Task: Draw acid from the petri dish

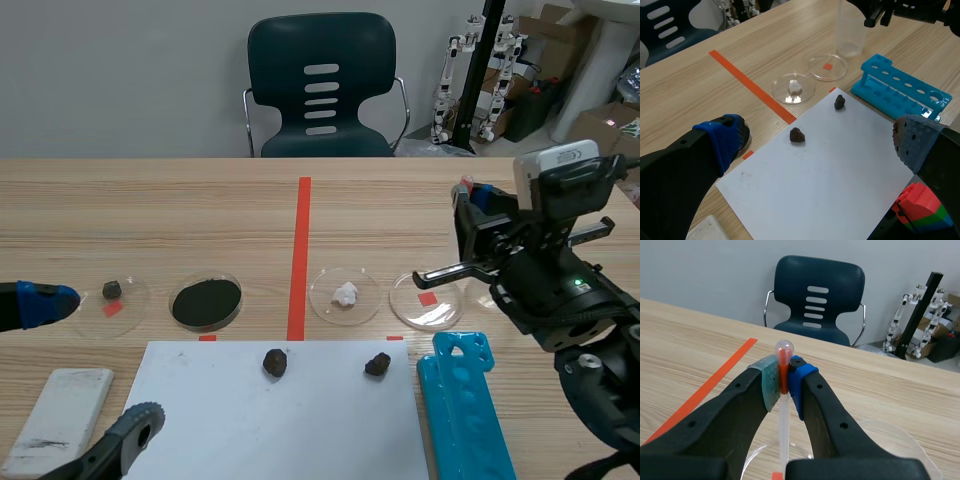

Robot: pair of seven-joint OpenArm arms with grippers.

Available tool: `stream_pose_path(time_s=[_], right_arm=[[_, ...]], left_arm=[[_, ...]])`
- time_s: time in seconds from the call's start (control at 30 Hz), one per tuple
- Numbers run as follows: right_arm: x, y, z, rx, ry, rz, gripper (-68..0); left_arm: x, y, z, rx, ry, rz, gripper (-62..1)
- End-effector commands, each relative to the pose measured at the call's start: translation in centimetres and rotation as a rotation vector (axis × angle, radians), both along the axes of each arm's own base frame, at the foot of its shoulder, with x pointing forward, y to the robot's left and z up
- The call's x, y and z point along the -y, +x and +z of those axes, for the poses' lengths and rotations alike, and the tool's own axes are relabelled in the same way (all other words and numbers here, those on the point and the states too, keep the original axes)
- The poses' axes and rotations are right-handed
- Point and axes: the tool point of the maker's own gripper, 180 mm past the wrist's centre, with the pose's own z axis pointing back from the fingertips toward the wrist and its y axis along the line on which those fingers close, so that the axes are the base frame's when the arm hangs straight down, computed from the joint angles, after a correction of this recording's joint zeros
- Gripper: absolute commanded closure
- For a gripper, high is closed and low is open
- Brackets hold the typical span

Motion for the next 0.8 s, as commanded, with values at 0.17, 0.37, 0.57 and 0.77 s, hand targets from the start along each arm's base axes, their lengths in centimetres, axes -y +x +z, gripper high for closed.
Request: stream_pose_path(time_s=[0.17, 0.37, 0.57, 0.77], right_arm=[[-0.4, 0.8, 0.5, 0.065, -0.003, 0.003, -3.0], [-0.5, 1.1, -0.6, 0.059, -0.008, 0.004, -3.0], [-0.9, 1.3, -1.1, 0.058, -0.007, 0.021, -3.0], [-1.2, 1.1, -1.0, 0.091, 0.011, 0.025, -3.0]], left_arm=[[0.2, 0.2, 0.8, 0.021, -0.027, 0.003, -62.2], [0.2, 0.2, 0.8, 0.021, -0.027, 0.003, -62.2], [0.2, 0.2, 0.8, 0.021, -0.027, 0.003, -62.2], [0.2, 0.2, 0.8, 0.021, -0.027, 0.003, -62.2]])
